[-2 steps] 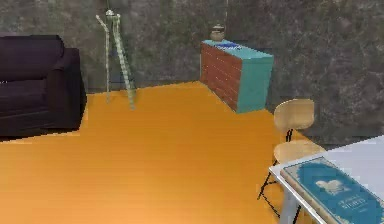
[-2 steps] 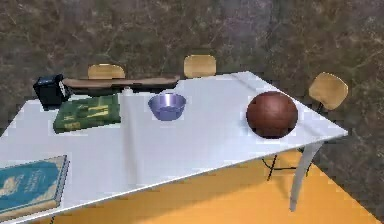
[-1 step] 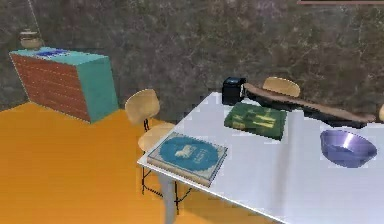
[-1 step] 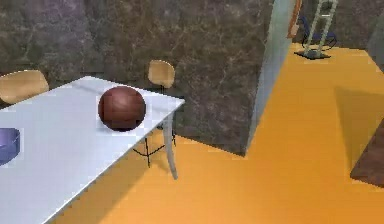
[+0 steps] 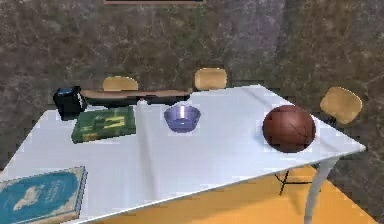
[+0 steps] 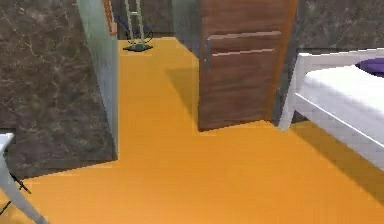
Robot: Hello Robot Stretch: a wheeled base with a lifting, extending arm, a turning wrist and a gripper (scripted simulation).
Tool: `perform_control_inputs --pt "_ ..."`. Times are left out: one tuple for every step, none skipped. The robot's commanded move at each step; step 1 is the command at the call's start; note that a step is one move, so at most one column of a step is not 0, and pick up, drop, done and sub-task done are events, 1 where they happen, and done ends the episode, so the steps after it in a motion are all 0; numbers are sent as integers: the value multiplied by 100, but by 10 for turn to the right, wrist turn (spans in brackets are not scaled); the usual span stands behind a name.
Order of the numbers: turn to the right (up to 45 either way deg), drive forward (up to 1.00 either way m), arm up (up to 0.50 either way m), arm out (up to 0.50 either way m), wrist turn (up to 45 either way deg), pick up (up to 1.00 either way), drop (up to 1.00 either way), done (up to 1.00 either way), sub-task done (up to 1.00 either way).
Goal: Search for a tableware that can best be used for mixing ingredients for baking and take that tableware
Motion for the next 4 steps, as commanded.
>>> perform_control_inputs --pt "450 0 0 0 0 0 0 0 0" --pt "30 0 0 0 0 0 0 0 0" --pt "0 80 0 0 0 0 0 0 0" --pt "450 0 0 0 0 0 0 0 0"
